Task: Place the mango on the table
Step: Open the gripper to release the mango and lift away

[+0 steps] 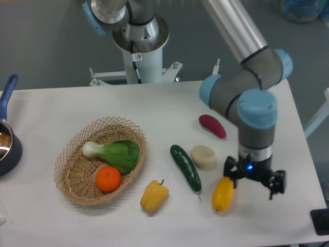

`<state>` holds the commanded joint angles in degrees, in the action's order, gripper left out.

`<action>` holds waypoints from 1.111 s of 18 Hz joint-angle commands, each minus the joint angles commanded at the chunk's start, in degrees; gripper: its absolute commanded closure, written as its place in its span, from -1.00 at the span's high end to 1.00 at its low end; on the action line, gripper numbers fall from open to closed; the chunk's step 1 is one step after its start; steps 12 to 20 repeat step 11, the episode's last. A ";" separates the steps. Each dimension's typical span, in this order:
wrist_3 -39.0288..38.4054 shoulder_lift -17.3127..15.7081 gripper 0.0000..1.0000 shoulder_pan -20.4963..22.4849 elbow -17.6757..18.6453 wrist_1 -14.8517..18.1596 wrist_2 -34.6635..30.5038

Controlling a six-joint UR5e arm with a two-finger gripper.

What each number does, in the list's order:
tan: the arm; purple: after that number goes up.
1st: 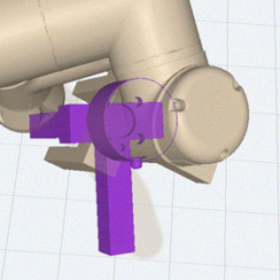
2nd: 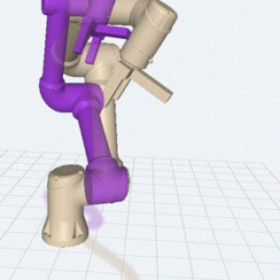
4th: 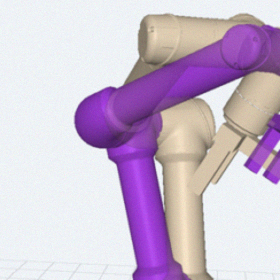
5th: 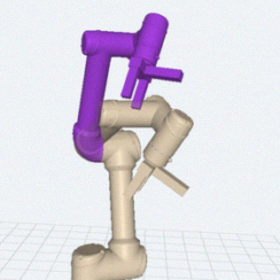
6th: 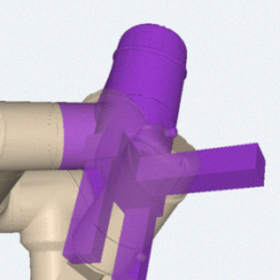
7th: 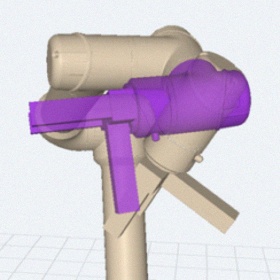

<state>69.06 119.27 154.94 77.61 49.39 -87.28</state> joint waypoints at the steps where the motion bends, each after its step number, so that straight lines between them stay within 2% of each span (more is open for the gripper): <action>1: 2.72 -1.05 1.00 1.14 -0.44 2.01 0.09; 3: 11.84 -3.51 1.00 4.22 -0.70 8.07 0.26; 5: 19.24 -4.49 1.00 6.24 -0.27 10.20 0.35; 7: 22.42 -4.75 1.00 7.92 0.87 10.29 1.14; 11: 22.70 -5.89 1.00 9.24 2.19 10.21 2.72; 20: 22.70 -5.89 1.00 9.24 2.19 10.21 2.72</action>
